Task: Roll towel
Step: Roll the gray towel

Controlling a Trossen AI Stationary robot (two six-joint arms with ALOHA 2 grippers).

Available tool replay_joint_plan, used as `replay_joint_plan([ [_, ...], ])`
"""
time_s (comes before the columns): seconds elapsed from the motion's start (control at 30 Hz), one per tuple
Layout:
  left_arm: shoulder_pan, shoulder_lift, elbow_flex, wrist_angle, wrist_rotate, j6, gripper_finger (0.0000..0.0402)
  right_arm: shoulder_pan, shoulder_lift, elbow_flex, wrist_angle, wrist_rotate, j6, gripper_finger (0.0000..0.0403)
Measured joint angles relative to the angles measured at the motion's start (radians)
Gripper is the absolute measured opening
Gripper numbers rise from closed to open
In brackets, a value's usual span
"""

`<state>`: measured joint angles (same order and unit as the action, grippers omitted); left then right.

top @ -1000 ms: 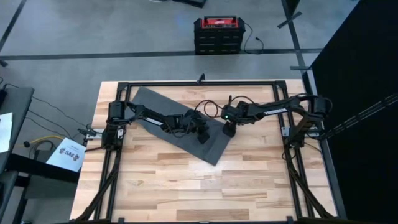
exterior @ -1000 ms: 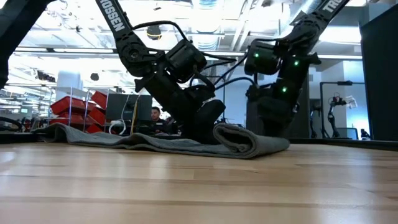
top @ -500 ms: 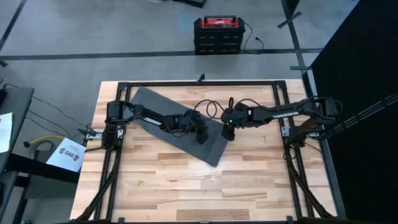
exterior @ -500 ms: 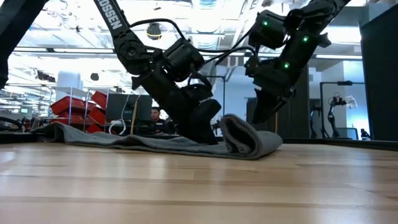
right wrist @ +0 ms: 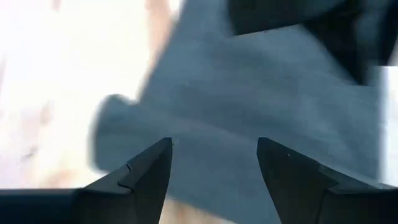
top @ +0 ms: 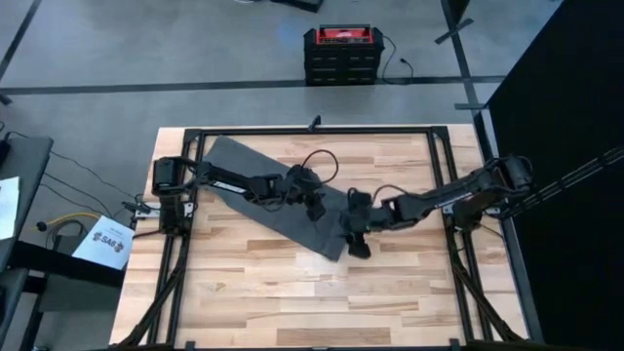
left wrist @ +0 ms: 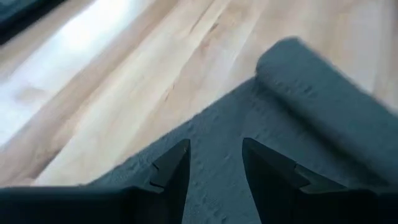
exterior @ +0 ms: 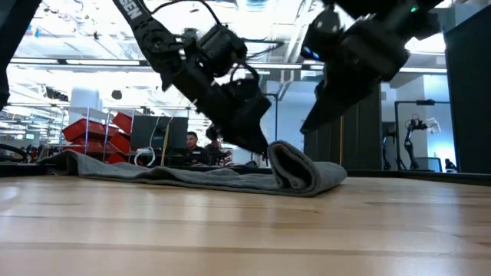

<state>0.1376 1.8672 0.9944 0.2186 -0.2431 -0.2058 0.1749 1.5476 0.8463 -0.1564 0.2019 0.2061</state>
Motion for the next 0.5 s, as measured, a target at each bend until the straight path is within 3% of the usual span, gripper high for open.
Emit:
replay_joint_plan([
  [0.17, -0.075, -0.081, -0.004, -0.111, 0.004, -0.012, 0.0134, 0.065, 0.027, 0.0, 0.028, 0.008, 0.042, 0.0226],
  [0.33, -0.207, -0.098, -0.046, -0.113, -0.002, -0.132, 0.0134, 0.123, 0.041, -0.007, 0.044, 0.036, 0.102, 0.021],
  [0.4, -0.256, -0.066, -0.053, -0.075, -0.018, -0.189, 0.0133, 0.14, 0.045, -0.009, 0.034, 0.043, 0.127, 0.0172],
  [0.5, -0.309, 0.0, -0.058, -0.035, -0.075, -0.265, 0.0134, 0.149, 0.059, -0.009, 0.037, 0.045, 0.145, 0.0073],
])
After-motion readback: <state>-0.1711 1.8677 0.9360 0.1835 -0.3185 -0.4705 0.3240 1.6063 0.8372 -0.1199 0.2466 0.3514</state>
